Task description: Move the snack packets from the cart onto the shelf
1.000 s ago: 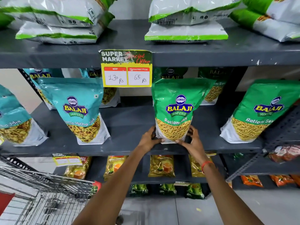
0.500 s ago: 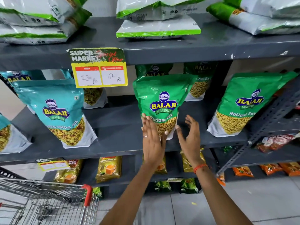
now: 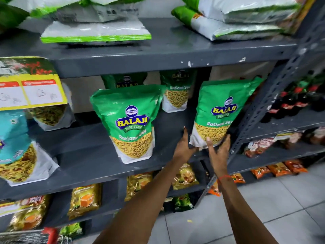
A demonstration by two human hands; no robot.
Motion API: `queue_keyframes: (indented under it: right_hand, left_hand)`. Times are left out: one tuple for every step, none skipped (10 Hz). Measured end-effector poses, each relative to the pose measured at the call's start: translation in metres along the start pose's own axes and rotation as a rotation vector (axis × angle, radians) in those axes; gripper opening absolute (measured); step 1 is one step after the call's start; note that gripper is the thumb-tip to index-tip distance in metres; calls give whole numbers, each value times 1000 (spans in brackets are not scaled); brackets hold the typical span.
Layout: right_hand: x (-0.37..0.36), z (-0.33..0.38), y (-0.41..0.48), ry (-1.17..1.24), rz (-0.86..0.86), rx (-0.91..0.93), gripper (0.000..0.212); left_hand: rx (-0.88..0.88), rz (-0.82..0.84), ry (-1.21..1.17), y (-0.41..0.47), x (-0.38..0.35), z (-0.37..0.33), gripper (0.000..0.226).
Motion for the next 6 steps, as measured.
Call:
queue_keyframes:
  right_hand:
    - [-13,-17,13,-39,128,-3,111]
    - [-16,-21,18,-30,129,9,102]
    - [-20,-22,16,-53,144,3,100]
    - [-21,-23,18,-57,156,6,104]
    - [-22,-22,20,-40,171,26,111]
    - [-20,-15,10,-119,113,35,106]
  left_hand:
    - [39,4,0,20,-14,16,91]
    - [63,-5,10,25,-20,24,83]
    - [76,-47,40,26,-17,25,73]
    - [73,-42,25,26,-16,24,73]
    - [39,3,33,23,-16,15,76]
    - [4,-36,82,16,-4,11,78]
Point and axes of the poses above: each hand's wrist, its own y-axis towards the middle knuckle, its own x-axis out of the back of the hand, z = x × y, the point moved 9 cm from there along y, towards the middle knuckle, and after that the axes turned 13 degrees about -z, right-handed, at the moved point
